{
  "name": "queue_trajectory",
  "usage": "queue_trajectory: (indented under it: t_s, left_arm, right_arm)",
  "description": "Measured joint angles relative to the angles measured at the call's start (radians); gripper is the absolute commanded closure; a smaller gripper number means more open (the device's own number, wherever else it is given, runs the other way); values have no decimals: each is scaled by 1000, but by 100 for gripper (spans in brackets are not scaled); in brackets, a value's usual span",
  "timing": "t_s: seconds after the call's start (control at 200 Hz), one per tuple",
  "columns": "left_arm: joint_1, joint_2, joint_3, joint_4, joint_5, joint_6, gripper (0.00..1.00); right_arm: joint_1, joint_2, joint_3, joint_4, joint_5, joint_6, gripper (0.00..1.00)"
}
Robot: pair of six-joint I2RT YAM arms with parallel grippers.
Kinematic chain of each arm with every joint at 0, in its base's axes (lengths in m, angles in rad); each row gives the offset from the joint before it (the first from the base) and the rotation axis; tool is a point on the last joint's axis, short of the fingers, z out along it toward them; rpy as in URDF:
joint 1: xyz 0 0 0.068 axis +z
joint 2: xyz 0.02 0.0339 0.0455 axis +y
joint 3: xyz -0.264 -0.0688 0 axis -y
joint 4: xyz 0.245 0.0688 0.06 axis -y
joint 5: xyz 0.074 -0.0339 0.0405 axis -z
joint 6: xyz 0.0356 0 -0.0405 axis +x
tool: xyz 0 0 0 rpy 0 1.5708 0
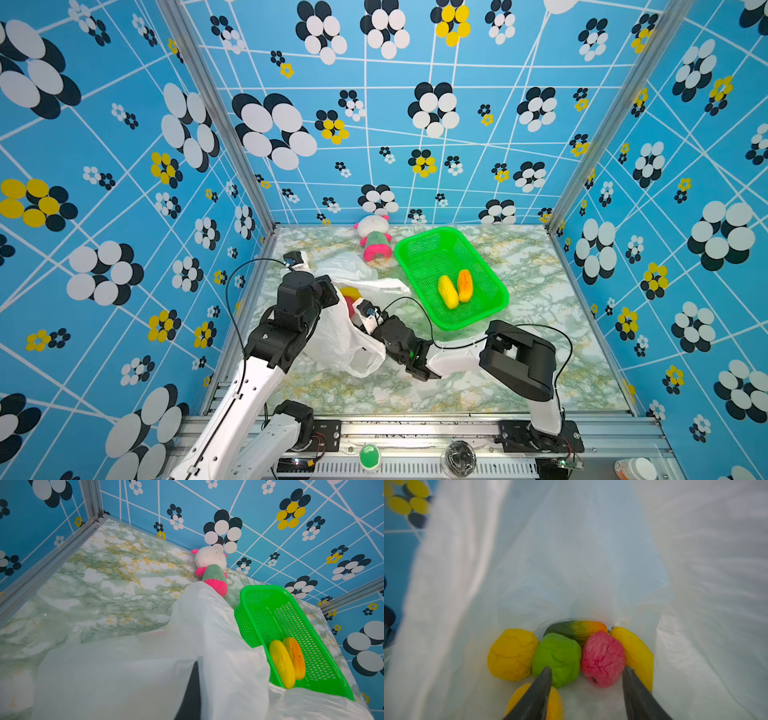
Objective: Untie the knot of the plastic bag and take out the fruit
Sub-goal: 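Withdraw the right gripper from the basket back over the bag opening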
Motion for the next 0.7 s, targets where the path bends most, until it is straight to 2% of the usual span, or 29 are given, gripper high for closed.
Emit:
queue_trajectory:
  t_s: [0.22, 0.425, 0.59, 0.705]
  left_arm:
    - [-42, 125, 152, 10, 47, 11, 100]
    - [-109, 252, 318, -15, 83, 53, 100]
    - [-172, 277, 370, -23, 105, 89, 100]
    - [-179, 239, 315, -7, 80, 97, 100]
  right_arm:
    - [0, 73, 179, -224, 174, 164, 41]
    - [0, 80, 190, -351, 317, 274, 41]
    - [0, 80, 190, -439, 440, 322, 35]
    - [0, 80, 192, -483, 483, 347, 26]
